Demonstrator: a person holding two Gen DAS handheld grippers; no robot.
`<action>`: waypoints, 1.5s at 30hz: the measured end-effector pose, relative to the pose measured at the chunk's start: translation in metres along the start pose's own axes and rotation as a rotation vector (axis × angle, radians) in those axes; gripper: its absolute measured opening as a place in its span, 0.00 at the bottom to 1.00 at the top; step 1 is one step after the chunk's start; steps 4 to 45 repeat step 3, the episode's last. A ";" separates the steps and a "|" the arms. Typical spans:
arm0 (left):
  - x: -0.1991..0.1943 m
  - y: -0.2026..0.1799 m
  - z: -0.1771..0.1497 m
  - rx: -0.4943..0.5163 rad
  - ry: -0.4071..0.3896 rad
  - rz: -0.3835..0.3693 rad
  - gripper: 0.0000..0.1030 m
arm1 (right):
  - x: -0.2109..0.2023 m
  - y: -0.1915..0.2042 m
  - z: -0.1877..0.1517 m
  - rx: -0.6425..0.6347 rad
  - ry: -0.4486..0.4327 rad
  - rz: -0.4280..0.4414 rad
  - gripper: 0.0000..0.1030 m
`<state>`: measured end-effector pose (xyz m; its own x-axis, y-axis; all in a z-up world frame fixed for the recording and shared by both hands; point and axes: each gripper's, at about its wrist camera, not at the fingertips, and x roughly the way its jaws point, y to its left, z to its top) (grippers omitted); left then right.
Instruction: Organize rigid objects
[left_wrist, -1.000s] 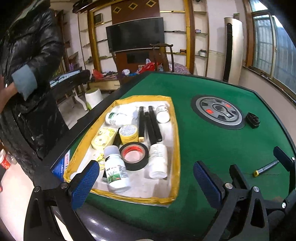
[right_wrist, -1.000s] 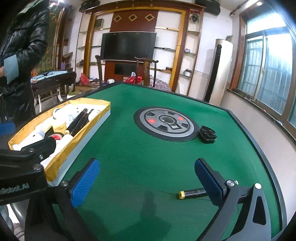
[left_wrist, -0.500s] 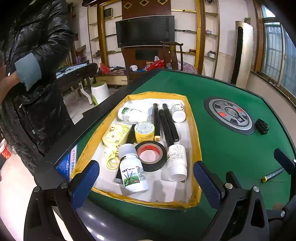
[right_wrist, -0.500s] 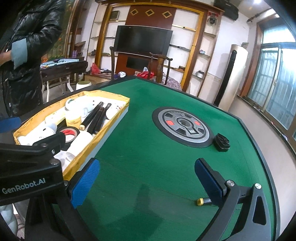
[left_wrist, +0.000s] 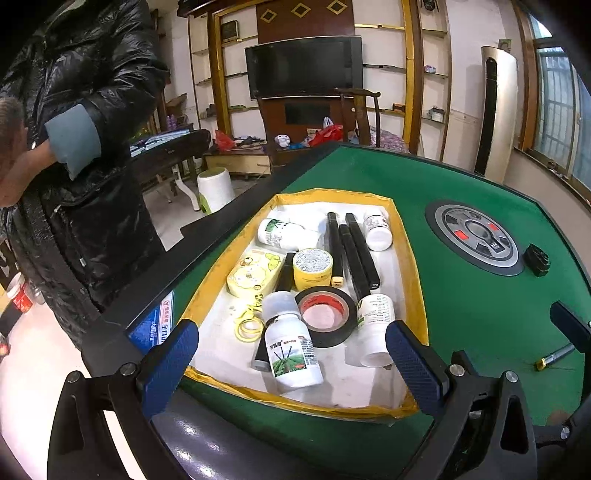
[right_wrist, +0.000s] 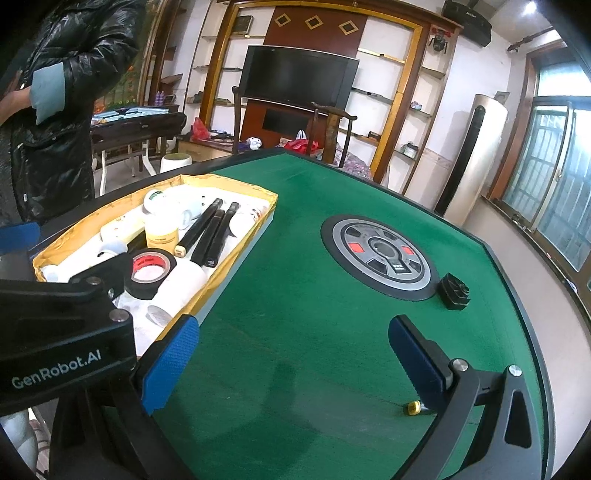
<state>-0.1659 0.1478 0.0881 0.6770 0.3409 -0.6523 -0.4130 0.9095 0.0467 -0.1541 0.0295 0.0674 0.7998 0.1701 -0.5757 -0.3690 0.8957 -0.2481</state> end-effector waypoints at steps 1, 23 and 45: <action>0.000 0.001 0.000 -0.004 0.000 0.004 0.99 | 0.000 0.000 0.000 0.002 0.002 0.002 0.99; 0.001 0.001 0.000 -0.002 0.004 -0.002 0.99 | 0.001 -0.001 0.000 0.008 0.006 0.006 0.99; 0.001 0.001 0.000 -0.002 0.004 -0.002 0.99 | 0.001 -0.001 0.000 0.008 0.006 0.006 0.99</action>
